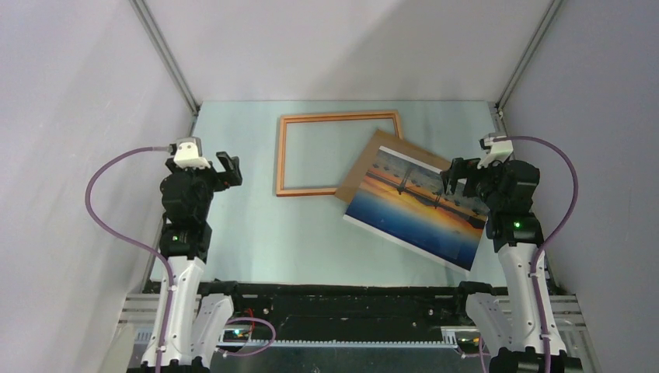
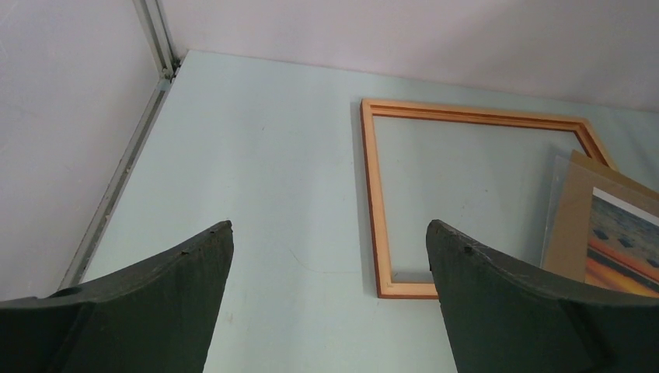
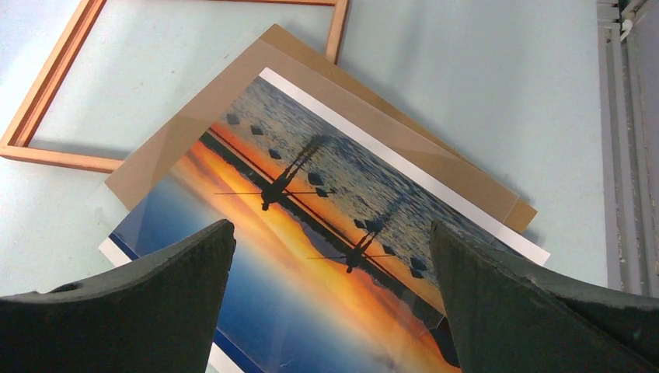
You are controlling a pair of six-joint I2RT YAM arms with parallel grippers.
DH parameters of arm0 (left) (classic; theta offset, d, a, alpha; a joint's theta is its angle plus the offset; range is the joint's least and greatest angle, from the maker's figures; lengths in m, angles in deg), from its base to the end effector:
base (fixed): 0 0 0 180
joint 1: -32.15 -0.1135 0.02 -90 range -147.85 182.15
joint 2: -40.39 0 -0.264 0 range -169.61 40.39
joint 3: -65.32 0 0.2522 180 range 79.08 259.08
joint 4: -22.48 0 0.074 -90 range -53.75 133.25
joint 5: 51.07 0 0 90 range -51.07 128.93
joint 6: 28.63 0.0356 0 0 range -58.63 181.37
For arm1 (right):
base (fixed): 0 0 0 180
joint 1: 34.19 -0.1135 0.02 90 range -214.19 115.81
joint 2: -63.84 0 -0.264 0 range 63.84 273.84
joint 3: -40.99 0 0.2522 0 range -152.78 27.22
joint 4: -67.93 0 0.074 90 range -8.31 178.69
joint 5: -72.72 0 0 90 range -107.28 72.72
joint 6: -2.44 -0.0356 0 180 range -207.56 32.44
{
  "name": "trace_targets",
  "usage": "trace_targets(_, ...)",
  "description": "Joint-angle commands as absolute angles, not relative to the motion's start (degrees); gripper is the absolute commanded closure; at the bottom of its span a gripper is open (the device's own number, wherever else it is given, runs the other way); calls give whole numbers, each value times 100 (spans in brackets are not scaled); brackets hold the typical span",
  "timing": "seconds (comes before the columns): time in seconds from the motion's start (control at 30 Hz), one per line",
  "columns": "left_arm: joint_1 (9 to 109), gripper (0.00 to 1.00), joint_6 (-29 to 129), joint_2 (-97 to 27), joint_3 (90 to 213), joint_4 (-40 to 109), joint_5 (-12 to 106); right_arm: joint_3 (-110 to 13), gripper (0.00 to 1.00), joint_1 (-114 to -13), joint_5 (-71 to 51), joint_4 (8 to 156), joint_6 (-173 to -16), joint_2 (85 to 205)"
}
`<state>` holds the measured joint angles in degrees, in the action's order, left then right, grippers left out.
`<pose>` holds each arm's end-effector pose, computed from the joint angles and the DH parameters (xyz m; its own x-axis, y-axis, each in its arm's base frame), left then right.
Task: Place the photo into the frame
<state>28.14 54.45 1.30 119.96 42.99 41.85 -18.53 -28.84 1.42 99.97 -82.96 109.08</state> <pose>0.1669 0.0099 0.3381 -0.0833 -0.1265 -0.9885 -0.0295 0.9918 -0.1244 0.1814 -0.0055 0.3303 -0.2854 -0.0496 -0.9571 -0.2393 0.9707 0.0211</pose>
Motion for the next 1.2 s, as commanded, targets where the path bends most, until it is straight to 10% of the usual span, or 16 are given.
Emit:
trace_targets(0.0,2774,2,5610,84,12267,4283,4048,-1852,0,-2925,65,9771,-8247,10893)
trace_targets(0.37,2765,2,5506,-809,12610,4486,4399,-2081,0,-3577,-666,9632,-8165,11214)
trace_targets(1.17,3880,7,4974,-7417,17097,6749,4142,-2414,0,-4861,-784,9666,-7968,12723)
